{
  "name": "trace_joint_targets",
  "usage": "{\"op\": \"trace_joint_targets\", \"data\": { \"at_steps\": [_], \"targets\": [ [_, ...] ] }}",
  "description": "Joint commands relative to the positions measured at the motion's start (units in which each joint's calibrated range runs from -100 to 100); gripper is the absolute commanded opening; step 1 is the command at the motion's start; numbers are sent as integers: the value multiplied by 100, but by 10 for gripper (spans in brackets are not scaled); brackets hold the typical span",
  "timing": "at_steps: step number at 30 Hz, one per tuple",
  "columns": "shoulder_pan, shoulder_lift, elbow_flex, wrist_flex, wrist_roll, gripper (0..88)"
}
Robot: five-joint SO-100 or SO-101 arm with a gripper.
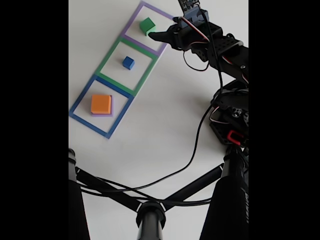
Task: Tower of hanoi
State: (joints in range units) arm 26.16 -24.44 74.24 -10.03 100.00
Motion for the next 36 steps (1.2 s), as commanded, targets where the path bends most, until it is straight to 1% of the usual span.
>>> {"op": "trace_joint_targets", "data": {
  "at_steps": [1,4,14,22,28,31,36],
  "targets": [
    [-209,971,-51,-1564,0,336],
    [-305,1705,-187,-2300,0,336],
    [-420,3498,-933,-3750,0,337],
    [-324,4079,-1278,-3993,0,329],
    [-401,4265,-1360,-4066,0,301],
    [-458,4313,-1406,-4074,0,277],
    [-564,4321,-1424,-4066,0,193]
  ]
}}
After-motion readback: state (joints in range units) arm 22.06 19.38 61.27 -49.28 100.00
